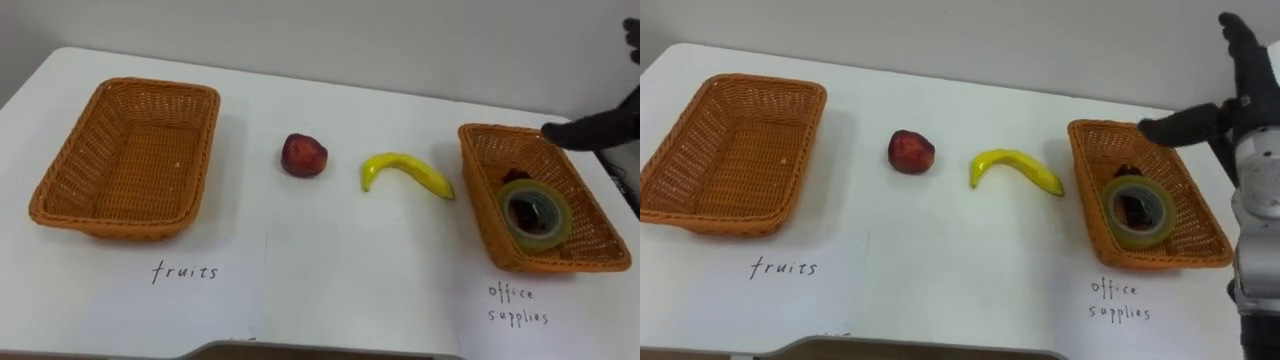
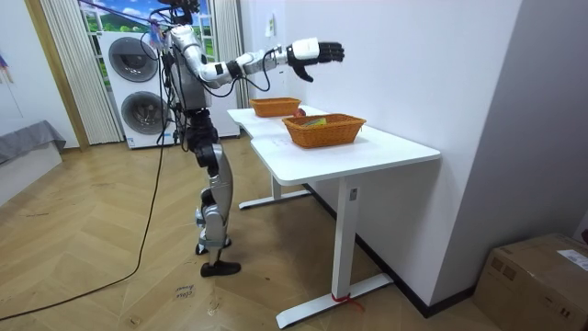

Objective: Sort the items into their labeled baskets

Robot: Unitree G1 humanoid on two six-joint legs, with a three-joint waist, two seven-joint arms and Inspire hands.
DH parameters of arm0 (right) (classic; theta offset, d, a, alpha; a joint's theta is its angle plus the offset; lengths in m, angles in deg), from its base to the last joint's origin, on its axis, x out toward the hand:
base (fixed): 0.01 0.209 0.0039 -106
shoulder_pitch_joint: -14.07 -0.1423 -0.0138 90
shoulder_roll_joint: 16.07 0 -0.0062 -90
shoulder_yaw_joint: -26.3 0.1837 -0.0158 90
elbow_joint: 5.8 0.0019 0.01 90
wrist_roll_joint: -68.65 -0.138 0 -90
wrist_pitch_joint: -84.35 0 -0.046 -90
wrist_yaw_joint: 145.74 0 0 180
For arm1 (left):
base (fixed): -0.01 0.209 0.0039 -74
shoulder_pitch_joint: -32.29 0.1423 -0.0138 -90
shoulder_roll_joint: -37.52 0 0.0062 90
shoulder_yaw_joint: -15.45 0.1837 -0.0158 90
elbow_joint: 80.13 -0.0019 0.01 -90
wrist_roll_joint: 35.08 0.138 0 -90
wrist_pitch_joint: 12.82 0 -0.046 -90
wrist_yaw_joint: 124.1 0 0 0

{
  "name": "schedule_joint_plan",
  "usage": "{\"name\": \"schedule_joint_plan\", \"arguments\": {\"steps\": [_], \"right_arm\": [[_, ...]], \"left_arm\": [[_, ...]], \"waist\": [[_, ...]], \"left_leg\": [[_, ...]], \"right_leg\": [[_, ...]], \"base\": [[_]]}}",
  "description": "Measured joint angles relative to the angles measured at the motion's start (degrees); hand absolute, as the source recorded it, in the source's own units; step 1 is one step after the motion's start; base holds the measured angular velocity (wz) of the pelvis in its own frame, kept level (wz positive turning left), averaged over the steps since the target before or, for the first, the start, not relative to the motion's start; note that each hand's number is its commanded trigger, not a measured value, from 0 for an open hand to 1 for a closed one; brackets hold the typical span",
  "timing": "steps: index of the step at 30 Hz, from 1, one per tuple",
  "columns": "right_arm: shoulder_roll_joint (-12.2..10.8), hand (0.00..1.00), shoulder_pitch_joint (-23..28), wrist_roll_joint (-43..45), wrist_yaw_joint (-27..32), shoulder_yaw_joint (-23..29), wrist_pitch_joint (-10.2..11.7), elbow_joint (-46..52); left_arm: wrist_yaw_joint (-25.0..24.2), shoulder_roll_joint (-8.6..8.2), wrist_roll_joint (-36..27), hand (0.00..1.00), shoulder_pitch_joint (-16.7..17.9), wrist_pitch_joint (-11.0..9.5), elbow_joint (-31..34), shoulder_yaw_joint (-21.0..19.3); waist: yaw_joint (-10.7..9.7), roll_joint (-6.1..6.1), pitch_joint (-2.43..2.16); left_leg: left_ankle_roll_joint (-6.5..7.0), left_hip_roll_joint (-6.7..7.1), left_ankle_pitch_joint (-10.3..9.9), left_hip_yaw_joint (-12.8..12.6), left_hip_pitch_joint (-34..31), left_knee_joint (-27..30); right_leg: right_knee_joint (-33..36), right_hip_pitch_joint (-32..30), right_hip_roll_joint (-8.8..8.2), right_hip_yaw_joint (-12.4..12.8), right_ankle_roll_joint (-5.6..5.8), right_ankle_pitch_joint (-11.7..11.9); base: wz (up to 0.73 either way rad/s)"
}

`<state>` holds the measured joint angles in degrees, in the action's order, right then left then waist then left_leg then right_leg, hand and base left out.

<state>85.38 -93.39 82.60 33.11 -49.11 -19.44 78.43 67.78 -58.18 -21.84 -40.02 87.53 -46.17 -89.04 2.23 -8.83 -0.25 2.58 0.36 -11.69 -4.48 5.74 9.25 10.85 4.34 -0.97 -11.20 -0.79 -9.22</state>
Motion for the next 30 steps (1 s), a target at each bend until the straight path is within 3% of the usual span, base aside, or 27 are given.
{"name": "schedule_joint_plan", "arguments": {"steps": [14,20,24,30], "right_arm": [[0.1,0.00,-1.8,5.6,-0.3,-3.3,-0.1,1.1],[0.7,0.00,-2.9,6.3,-2.6,-10.6,0.0,0.6],[0.8,0.00,-3.4,4.5,-3.3,-13.0,0.1,-4.3],[1.4,0.00,-5.8,1.5,-3.2,-16.8,0.0,-13.3]], "left_arm": [[-1.1,-0.21,0.9,0.00,0.6,0.9,0.8,0.0],[-1.2,-0.05,0.9,0.00,-0.1,0.5,-0.1,0.7],[-1.4,0.19,1.4,0.00,-0.8,0.9,-0.3,1.7],[-1.9,2.46,1.1,0.00,-2.6,0.9,1.9,4.8]], "waist": [[2.7,0.20,0.00],[4.4,0.05,0.10],[5.2,-0.74,0.31],[7.5,-2.29,0.30]], "left_leg": [[-0.01,0.04,-0.1,0.6,0.5,0.3],[-0.04,0.08,-0.1,0.9,0.4,0.4],[0.02,0.44,0.0,3.3,-1.7,1.6],[-0.18,0.39,0.2,4.5,-7.7,3.7]], "right_leg": [[0.2,0.7,-0.09,-0.5,0.00,0.0],[0.7,0.5,-0.14,-0.7,0.00,0.0],[0.6,0.1,-0.63,-3.3,0.01,0.0],[0.8,-4.5,-0.80,-4.8,-0.40,0.3]], "base": [[0.00],[0.01],[0.30],[0.15]]}}
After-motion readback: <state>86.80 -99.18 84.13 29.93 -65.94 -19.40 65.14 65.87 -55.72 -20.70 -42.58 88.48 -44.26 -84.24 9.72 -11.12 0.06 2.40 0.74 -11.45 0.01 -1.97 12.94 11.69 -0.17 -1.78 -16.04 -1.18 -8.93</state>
